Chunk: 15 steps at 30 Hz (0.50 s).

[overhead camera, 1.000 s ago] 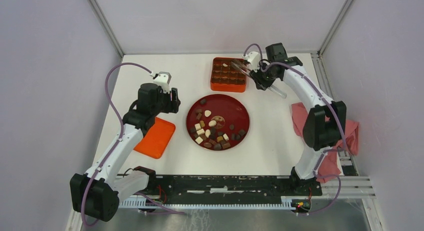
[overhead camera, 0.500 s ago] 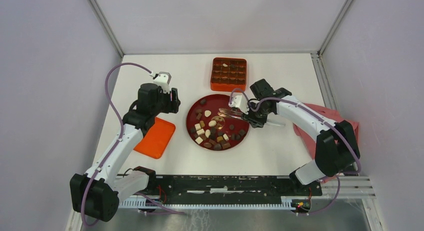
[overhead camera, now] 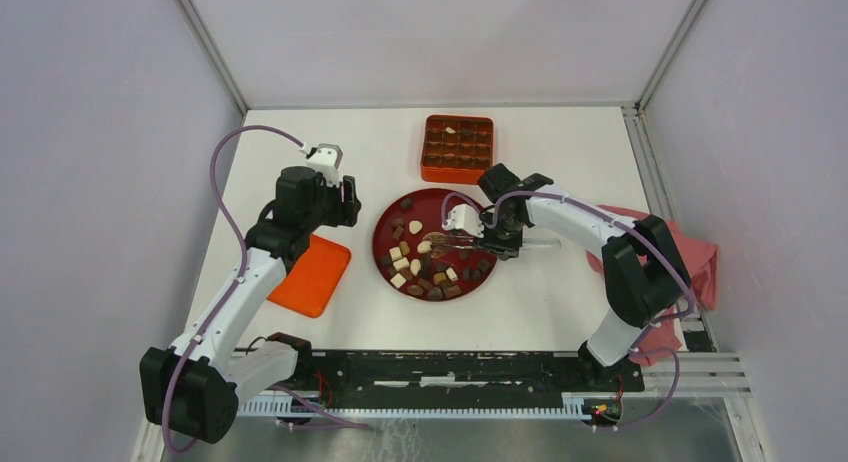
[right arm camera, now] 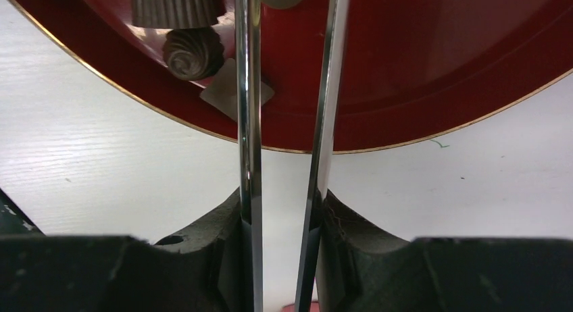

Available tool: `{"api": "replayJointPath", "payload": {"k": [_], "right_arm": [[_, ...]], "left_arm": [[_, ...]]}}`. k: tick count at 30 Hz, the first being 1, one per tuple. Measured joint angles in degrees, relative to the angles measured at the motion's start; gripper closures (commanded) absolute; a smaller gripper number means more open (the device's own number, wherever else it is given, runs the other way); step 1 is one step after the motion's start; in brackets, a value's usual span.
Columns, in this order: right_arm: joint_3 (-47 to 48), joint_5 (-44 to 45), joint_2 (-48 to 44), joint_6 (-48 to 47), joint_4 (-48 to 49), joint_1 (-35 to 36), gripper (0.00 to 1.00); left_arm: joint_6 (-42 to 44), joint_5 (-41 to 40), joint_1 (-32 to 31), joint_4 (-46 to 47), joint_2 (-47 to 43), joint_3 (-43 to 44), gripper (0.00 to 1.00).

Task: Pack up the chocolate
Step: Pick up the fake chocolate from the plate.

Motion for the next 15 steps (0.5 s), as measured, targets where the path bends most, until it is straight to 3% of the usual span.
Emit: {"api": "replayJointPath", "payload": {"k": [15], "right_arm": [[4.07,1.66,2.43,-4.31,-3.52,2.56,0.62]], "left_arm": [[0.0,0.28,0.0,0.0,0.0,0.0,0.33]]}}
